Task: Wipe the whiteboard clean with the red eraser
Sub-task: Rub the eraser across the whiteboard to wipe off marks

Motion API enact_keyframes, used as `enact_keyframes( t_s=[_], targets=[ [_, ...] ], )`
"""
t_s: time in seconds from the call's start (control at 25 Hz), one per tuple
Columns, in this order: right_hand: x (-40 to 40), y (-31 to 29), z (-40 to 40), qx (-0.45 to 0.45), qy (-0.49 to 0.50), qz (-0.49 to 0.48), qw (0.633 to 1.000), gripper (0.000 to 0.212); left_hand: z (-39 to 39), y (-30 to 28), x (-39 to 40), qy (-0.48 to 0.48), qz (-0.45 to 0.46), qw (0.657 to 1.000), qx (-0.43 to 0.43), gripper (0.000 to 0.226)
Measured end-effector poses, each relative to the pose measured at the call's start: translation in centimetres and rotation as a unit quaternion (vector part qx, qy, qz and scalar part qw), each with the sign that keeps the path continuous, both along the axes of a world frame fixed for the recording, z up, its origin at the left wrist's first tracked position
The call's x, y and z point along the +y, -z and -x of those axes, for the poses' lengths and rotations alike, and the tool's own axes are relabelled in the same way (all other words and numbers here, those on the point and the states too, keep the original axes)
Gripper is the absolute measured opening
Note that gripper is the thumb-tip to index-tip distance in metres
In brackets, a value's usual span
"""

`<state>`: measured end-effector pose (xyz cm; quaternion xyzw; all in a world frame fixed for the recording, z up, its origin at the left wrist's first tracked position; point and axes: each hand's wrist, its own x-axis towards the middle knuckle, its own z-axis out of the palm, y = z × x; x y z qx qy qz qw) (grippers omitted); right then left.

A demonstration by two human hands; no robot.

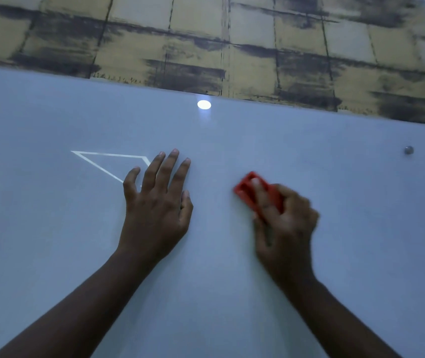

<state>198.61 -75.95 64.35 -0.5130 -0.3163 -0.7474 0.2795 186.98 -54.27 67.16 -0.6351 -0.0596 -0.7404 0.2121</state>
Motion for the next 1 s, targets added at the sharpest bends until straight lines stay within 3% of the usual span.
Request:
enact_keyframes(
  t_s=[0.12, 0.28, 0.4, 0.68, 0.88, 1.0],
  targets=[
    [2.8, 1.1, 2.1, -0.050, 0.010, 0.124, 0.991, 0.053, 0.2, -0.2, 0.0, 0.004, 0.002, 1.000, 0.007, 0.060],
    [0.5, -0.8, 0.8, -0.092, 0.029, 0.171, 0.980, 0.053, 1.0, -0.9, 0.2, 0.000, -0.015, 1.000, 0.005, 0.056],
    [-2.8, -3.4, -1.7, -0.086, 0.025, 0.109, 0.990, 0.053, 1.4, -1.7, 0.2, -0.006, -0.024, 1.000, -0.014, 0.048],
    [-11.5, -9.4, -8.4, 0.041, 0.021, -0.127, 0.991, 0.055, 0.2, -5.8, -1.7, -0.001, -0.032, 0.999, -0.014, 0.047],
    [-9.8, -9.9, -7.9, 0.058, -0.024, -0.151, 0.986, 0.055, -2.2, -9.1, -4.5, 0.015, -0.007, 1.000, -0.024, 0.049],
    [-7.4, -11.2, -5.8, 0.033, -0.026, -0.113, 0.993, 0.055, -4.1, -9.1, -6.9, 0.025, 0.003, 0.999, -0.039, 0.050]
  ],
)
